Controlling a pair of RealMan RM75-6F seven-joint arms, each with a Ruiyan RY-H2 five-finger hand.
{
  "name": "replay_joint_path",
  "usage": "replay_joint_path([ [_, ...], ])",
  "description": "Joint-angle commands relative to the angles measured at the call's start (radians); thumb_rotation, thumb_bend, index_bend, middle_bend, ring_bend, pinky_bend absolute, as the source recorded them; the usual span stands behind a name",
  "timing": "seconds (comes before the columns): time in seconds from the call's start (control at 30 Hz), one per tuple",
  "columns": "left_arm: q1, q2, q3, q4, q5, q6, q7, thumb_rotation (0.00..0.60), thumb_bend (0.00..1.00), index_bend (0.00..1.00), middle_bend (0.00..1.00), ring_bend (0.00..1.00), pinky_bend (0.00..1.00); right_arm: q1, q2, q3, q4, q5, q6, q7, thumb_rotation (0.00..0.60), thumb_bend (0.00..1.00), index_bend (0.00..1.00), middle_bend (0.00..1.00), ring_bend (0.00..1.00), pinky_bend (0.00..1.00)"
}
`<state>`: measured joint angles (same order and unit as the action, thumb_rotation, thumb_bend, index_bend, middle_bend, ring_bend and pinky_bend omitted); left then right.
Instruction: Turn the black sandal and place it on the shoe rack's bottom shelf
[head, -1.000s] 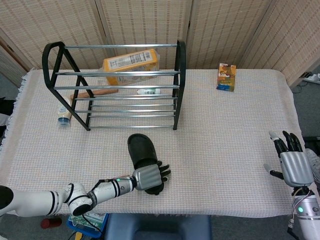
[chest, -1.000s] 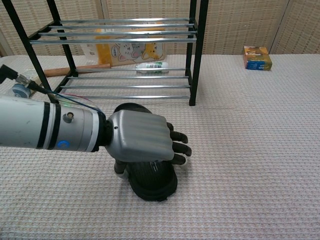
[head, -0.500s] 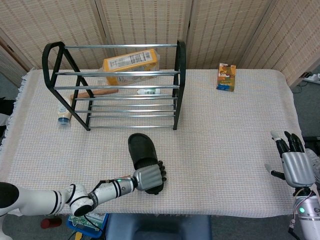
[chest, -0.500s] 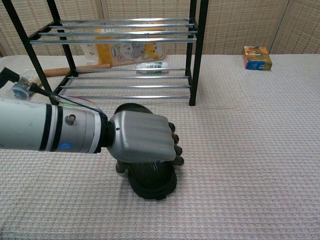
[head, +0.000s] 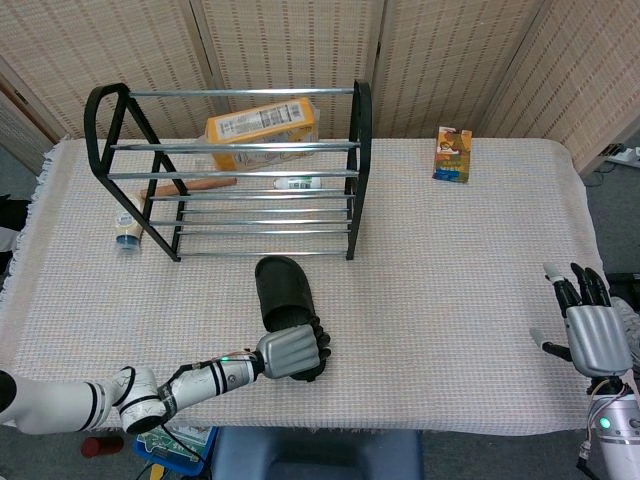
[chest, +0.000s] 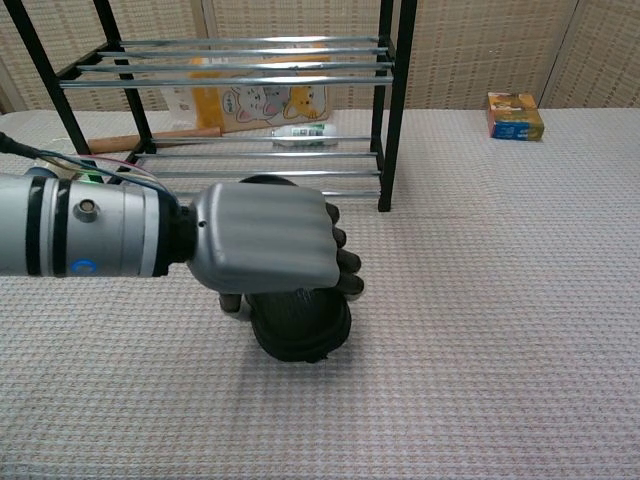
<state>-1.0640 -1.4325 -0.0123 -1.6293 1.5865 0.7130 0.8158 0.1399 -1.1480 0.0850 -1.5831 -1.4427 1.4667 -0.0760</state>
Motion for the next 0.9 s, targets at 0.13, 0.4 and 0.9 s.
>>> replay_joint_path([
  [0.13,-0.003,0.047,0.012,-0.012,0.045,0.010,0.010,0.600,0.12,0.55,0.45,0.38,0.37,-0.007,0.005,0.002,-0.013,-0.006,0.011,-0.006,0.600,0.19,0.00,0.20,0.03,0.00],
  [0.4,-0.048,0.046,0.020,0.100,0.142,0.023,-0.137,0.600,0.12,0.55,0.45,0.38,0.37,-0.012,0.008,0.005,-0.021,-0.008,0.013,-0.011,0.600,0.19,0.00,0.20,0.03,0.00],
  [0.9,-0.135,-0.006,0.029,0.360,0.225,0.044,-0.419,0.600,0.12,0.53,0.45,0.38,0.38,-0.010,0.004,0.014,-0.030,0.000,0.002,-0.028,0.600,0.19,0.00,0.20,0.03,0.00],
])
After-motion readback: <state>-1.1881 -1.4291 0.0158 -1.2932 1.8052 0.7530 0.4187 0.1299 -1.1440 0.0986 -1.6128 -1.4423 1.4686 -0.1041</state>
